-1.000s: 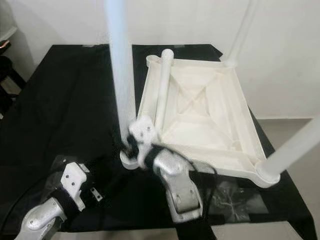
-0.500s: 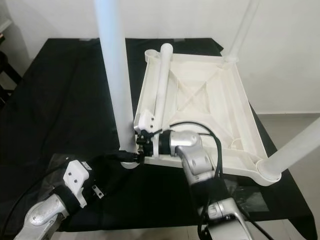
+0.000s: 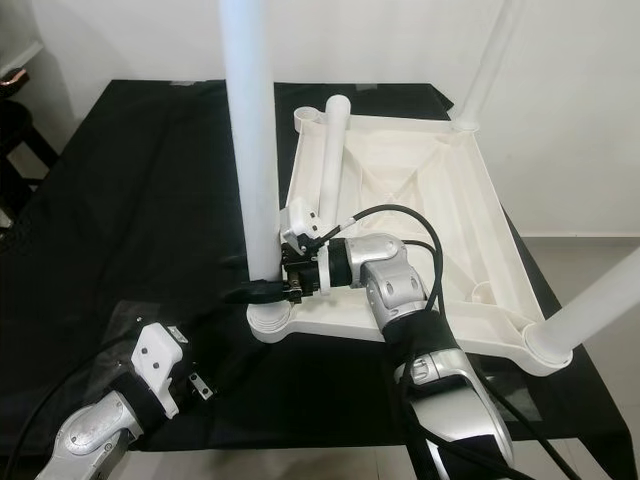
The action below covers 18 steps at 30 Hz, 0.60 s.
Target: Building children table
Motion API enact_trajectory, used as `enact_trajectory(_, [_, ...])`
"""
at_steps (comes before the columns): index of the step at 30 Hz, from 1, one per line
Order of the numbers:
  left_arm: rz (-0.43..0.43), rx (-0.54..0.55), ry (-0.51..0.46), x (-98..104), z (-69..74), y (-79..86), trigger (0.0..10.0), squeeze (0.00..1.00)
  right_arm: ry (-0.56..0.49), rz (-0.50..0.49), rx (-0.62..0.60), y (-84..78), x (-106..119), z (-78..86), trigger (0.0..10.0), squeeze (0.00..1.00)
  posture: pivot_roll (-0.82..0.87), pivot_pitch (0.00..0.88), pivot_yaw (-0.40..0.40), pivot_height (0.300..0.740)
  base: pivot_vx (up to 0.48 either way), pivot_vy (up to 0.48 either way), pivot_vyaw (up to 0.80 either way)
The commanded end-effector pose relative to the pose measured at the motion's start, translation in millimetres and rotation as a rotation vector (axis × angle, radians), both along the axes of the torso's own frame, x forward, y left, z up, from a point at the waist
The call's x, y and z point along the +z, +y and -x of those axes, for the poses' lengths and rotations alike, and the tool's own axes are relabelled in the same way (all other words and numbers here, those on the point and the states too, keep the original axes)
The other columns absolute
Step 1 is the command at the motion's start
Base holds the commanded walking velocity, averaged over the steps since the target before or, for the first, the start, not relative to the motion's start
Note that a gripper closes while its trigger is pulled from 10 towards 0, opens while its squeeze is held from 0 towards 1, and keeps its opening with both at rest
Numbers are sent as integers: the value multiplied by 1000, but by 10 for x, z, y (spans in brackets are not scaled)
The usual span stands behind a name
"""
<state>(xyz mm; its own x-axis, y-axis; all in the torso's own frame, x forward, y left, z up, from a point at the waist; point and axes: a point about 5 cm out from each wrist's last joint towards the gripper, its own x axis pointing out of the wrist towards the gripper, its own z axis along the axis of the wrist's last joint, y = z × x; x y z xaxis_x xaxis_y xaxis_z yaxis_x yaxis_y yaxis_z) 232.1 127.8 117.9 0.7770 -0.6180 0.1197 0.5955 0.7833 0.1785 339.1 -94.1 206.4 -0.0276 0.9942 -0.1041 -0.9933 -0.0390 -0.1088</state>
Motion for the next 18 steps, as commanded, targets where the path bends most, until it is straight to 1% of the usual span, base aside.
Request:
enact_trajectory(1, [-9, -1, 24, -68, 33, -4, 10000, 0, 36, 7, 12, -6, -91, 16, 0, 0, 18, 153, -43, 740, 0, 0, 0])
enact_trajectory(2, [-8, 0, 24, -66, 36, -3, 10000, 0, 15, -2, -73, -29, -119, -4, 0, 0, 9, 160, -46, 740, 0, 0, 0])
enact_trajectory(3, [-7, 3, 23, -62, 40, 1, 10000, 0, 13, -36, -284, -39, -208, -40, 0, 0, -2, 169, -52, 740, 0, 0, 0])
enact_trajectory(4, [-6, 5, 22, -59, 46, 9, 10000, 0, 32, -75, -479, -50, -297, -59, 0, 0, -9, 175, -54, 740, 0, 0, 0])
enact_trajectory(5, [-5, 6, 22, -58, 50, 15, 10000, 0, 49, -99, -606, -70, -361, -70, 0, 0, -9, 175, -54, 740, 0, 0, 0])
enact_trajectory(6, [-4, 7, 22, -58, 52, 18, 10000, 0, 62, -111, -663, -75, -396, -74, 0, 0, -9, 175, -54, 740, 0, 0, 0])
enact_trajectory(7, [-2, 7, 22, -46, 45, 31, 10000, 0, 58, -80, -809, -45, -582, 79, 0, 0, -6, 206, -43, 740, 0, 0, 0])
enact_trajectory(8, [-2, 7, 22, -46, 45, 31, 10000, 0, 58, -80, -809, -45, -582, 79, 0, 0, -6, 206, -43, 740, 0, 0, 0])
enact_trajectory(9, [0, 7, 23, -37, 40, 39, 10000, 0, 48, -58, -921, -45, -689, 205, 0, 0, -6, 206, -43, 740, 0, 0, 0])
enact_trajectory(10, [-1, 6, 24, -36, 37, 50, 10000, 0, 21, -43, -1001, -42, -736, 307, 0, 0, -31, 189, -19, 740, 0, 0, 0])
enact_trajectory(11, [-1, 6, 25, -37, 36, 56, 10000, 0, 3, -36, -1043, -42, -752, 362, 0, 0, -31, 189, -19, 740, 0, 0, 0])
enact_trajectory(12, [-1, 6, 25, -37, 36, 56, 10000, 0, 3, -36, -1043, -42, -752, 362, 0, 0, -31, 189, -19, 740, 0, 0, 0])
enact_trajectory(14, [13, 8, 34, -42, 22, 67, 10000, 0, 2, -41, -1055, -67, -740, 319, 0, 0, -30, 193, -15, 740, 0, 0, 0])
enact_trajectory(18, [12, 4, 35, -41, 12, 69, 10000, 0, -2, -42, -1052, -79, -732, 259, 0, 0, -26, 188, -18, 740, 0, 0, 0])
